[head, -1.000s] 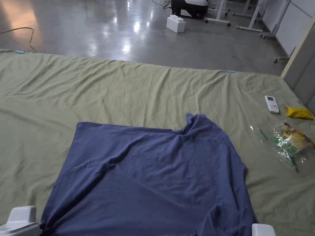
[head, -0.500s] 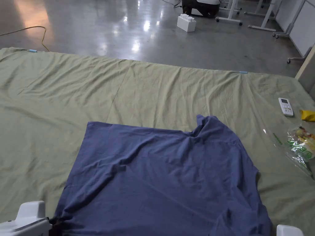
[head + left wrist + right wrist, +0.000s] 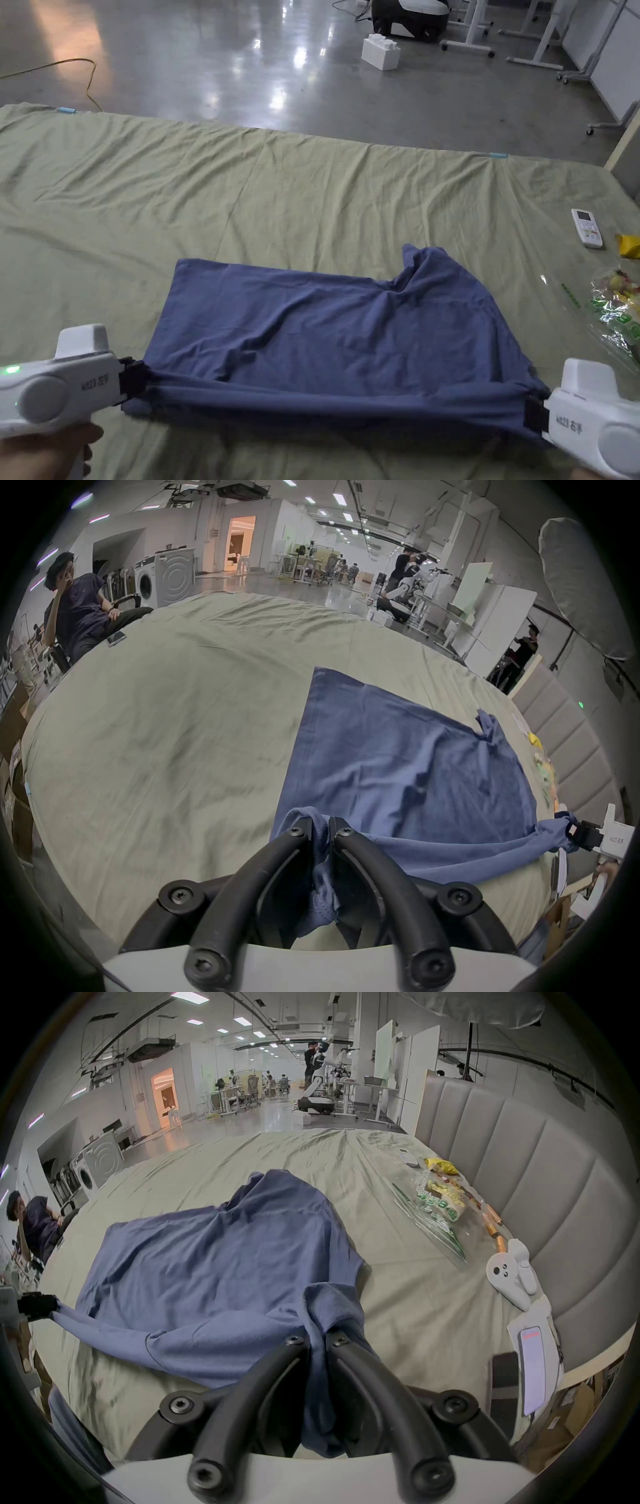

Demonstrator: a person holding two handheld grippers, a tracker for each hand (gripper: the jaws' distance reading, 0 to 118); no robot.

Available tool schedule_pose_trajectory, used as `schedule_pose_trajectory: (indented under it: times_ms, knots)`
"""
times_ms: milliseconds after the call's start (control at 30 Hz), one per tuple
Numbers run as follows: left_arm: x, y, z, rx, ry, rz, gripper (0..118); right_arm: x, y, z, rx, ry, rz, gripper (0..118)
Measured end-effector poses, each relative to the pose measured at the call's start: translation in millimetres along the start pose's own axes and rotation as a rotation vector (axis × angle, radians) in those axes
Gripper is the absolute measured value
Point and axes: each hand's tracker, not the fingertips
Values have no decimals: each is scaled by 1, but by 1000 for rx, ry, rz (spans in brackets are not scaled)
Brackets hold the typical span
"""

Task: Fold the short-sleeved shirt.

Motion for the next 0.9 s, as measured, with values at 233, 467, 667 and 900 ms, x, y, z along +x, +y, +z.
schedule_pose_trajectory:
  times_ms: [233,467,667,900]
  knots:
    - [5,31,-42,-25,25,40,9,-7,40,-60,-28,16,-13,7]
    - [7,39,-79,-87,39,37,9,-15,41,-109,-95,12,43,7]
    - [2,39,-81,-61,32,37,22,-14,35,-99,-7,-11,77,59]
    - [15,33,-24,148,12,-49,71,-25,21,-37,288,-3,76,77]
